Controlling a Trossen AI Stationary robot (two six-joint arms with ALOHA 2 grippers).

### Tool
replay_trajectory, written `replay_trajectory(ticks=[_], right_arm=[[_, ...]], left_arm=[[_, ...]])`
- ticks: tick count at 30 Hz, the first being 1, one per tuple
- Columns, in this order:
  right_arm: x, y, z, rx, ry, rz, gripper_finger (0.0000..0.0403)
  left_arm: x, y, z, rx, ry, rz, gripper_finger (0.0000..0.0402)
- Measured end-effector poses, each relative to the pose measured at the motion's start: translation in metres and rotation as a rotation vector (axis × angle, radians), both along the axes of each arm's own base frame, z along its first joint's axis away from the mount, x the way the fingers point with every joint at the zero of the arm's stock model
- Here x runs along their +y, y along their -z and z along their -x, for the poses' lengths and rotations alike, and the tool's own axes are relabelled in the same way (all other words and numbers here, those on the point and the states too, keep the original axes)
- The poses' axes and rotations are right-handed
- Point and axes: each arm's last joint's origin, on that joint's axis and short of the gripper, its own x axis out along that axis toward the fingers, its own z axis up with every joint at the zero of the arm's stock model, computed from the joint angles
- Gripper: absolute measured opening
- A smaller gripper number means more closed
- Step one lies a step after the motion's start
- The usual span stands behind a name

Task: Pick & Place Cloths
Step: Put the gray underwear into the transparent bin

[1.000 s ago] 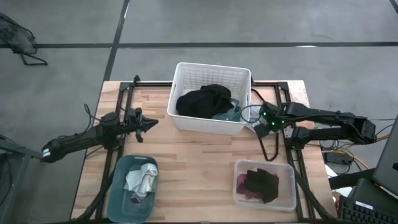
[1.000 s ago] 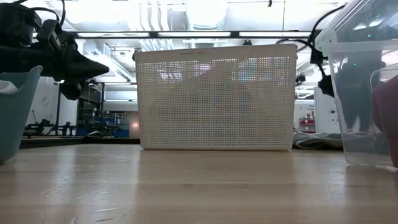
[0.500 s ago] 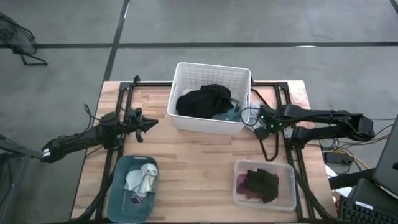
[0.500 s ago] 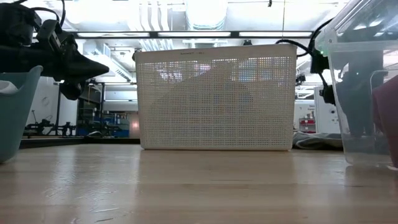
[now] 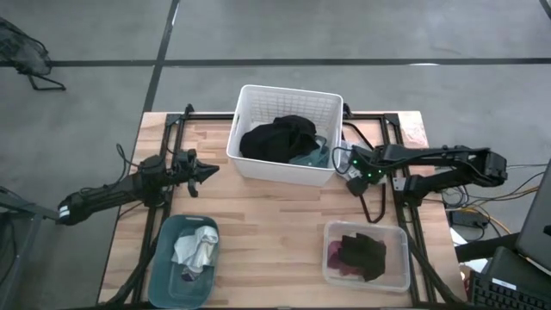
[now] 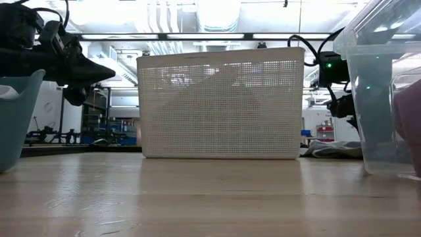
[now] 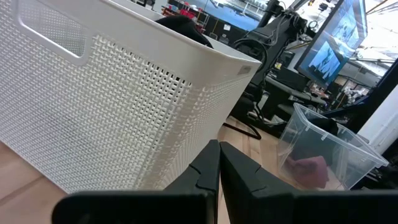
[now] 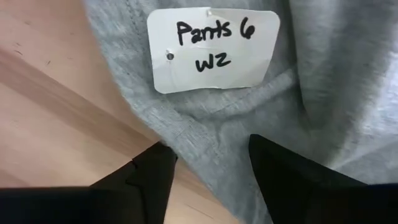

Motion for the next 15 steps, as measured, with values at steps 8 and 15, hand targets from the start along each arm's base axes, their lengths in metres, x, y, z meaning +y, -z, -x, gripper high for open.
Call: replay_trajectory(ticks=[8, 15], right_arm=[[0.0, -0.003, -0.002, -0.013, 0.002, -0.023, 0.0062], [-0.003, -0.036, -0.004, -0.085, 0.051, 0.057, 0.0011]], left_arm=[[0.0, 0.0, 0.0, 0.0, 0.001, 0.0, 0.0014], [0.0, 0.0, 0.0, 0.0, 0.001, 0.0, 0.0014]])
